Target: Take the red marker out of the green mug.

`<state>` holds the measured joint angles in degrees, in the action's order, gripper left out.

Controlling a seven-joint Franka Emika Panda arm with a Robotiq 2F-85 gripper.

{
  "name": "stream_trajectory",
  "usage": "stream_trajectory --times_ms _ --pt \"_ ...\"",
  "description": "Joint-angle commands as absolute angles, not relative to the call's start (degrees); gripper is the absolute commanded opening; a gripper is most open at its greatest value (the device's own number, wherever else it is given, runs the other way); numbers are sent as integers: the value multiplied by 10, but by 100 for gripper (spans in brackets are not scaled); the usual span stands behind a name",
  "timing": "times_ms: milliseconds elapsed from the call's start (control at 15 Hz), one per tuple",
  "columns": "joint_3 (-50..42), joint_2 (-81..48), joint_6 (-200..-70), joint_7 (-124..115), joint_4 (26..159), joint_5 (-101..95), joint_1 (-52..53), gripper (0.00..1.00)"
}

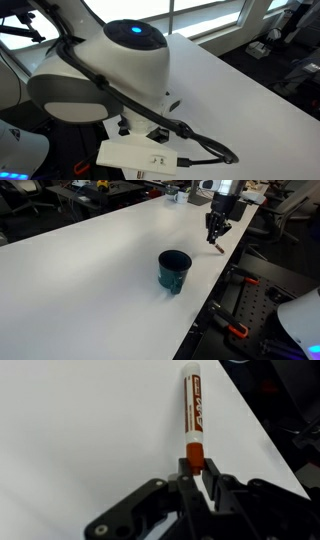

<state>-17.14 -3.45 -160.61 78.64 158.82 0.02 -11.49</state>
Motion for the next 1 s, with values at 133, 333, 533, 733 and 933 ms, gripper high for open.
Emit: stream_trajectory --times_ms 133,333,533,733,933 --pt "-158 -55 -1685 802 1590 1 -119 40" --pt "-145 -55 -1707 822 1590 16 -122 56" --pt "-124 -52 -1715 859 1593 50 -126 79" --pt "-125 -55 -1696 852 1588 53 -120 78" --pt "-120 -55 -1696 853 1588 57 -120 89"
